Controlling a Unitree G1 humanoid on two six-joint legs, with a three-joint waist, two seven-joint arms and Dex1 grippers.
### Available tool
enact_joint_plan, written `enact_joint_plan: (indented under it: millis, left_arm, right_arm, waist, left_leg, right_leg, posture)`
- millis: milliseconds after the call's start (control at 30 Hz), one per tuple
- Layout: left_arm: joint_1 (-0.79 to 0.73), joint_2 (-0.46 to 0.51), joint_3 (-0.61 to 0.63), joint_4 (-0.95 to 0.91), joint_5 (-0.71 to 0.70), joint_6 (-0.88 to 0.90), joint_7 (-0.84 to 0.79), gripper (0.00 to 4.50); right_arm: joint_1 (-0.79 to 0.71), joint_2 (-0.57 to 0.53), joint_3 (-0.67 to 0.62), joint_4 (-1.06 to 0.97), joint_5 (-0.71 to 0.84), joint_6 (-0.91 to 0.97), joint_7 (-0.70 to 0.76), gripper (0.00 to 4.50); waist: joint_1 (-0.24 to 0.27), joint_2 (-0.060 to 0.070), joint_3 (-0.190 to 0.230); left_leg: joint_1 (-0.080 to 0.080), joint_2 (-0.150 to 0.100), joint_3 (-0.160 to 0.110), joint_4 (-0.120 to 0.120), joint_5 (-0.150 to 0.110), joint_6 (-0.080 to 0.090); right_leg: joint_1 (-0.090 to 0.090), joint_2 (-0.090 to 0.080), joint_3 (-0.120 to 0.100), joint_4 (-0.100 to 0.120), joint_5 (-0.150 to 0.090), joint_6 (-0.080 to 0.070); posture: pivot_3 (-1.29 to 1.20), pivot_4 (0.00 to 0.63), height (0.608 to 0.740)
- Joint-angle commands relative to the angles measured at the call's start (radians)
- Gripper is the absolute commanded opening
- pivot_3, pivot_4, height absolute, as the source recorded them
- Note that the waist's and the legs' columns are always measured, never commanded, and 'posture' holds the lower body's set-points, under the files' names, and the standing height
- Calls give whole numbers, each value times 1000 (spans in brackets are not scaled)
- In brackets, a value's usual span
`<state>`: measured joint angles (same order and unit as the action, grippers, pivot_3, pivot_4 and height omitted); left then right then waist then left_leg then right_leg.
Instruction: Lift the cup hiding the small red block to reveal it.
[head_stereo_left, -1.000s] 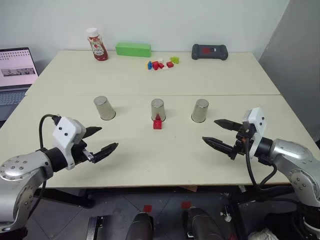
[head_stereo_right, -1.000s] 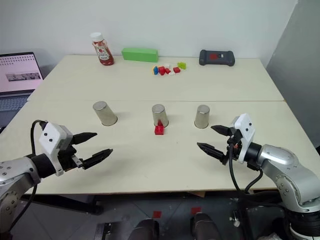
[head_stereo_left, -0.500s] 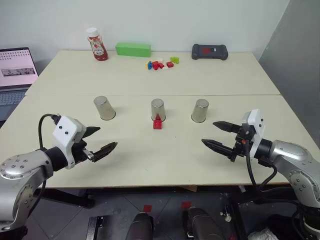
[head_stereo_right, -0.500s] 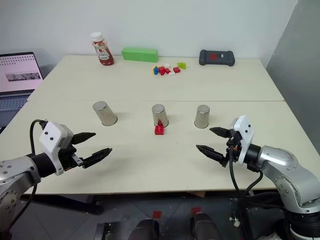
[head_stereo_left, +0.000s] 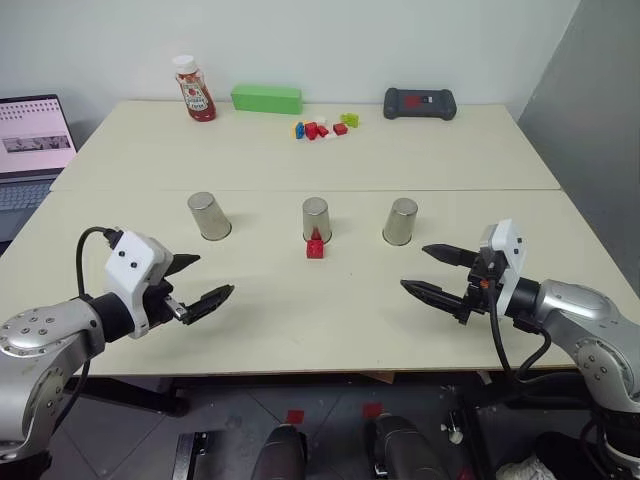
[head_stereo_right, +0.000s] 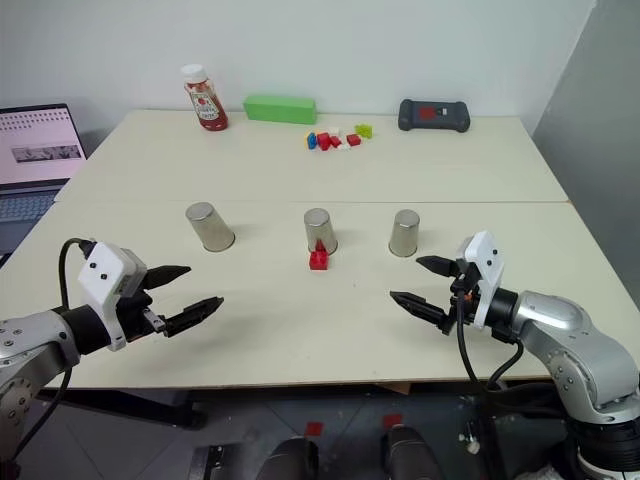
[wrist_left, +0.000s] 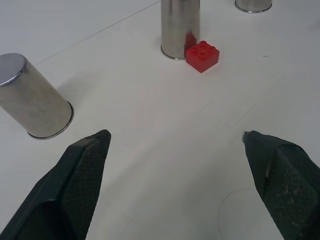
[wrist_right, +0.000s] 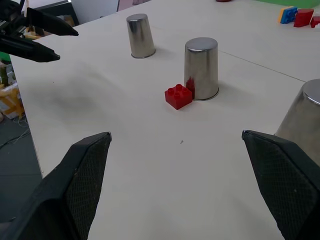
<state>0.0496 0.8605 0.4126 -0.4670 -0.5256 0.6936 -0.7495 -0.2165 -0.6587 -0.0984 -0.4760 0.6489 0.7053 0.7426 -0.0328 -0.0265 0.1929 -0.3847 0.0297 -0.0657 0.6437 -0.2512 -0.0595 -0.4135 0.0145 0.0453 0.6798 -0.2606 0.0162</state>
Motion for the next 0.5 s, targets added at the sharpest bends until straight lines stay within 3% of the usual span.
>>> enact_joint_plan:
  millis: [33,500]
  left_arm:
    - [10,-11,50,-42,-30,-40,-21,4500]
    - [-3,-14,64,-27,-49,-30,-2,4500]
  right_arm:
    - [6,-11,-20,-38,24,-7,11,4456]
    - [-6,-17,-22,-37,32,7,21,4456]
  waist:
    - [0,0,0]
    - [0,0,0]
  left_leg:
    - [0,0,0,0,0,0]
    - [0,0,0,0,0,0]
  right_leg:
    - [0,0,0,0,0,0]
    - [0,0,0,0,0,0]
  posture:
    - [0,150,740]
    - [0,150,740]
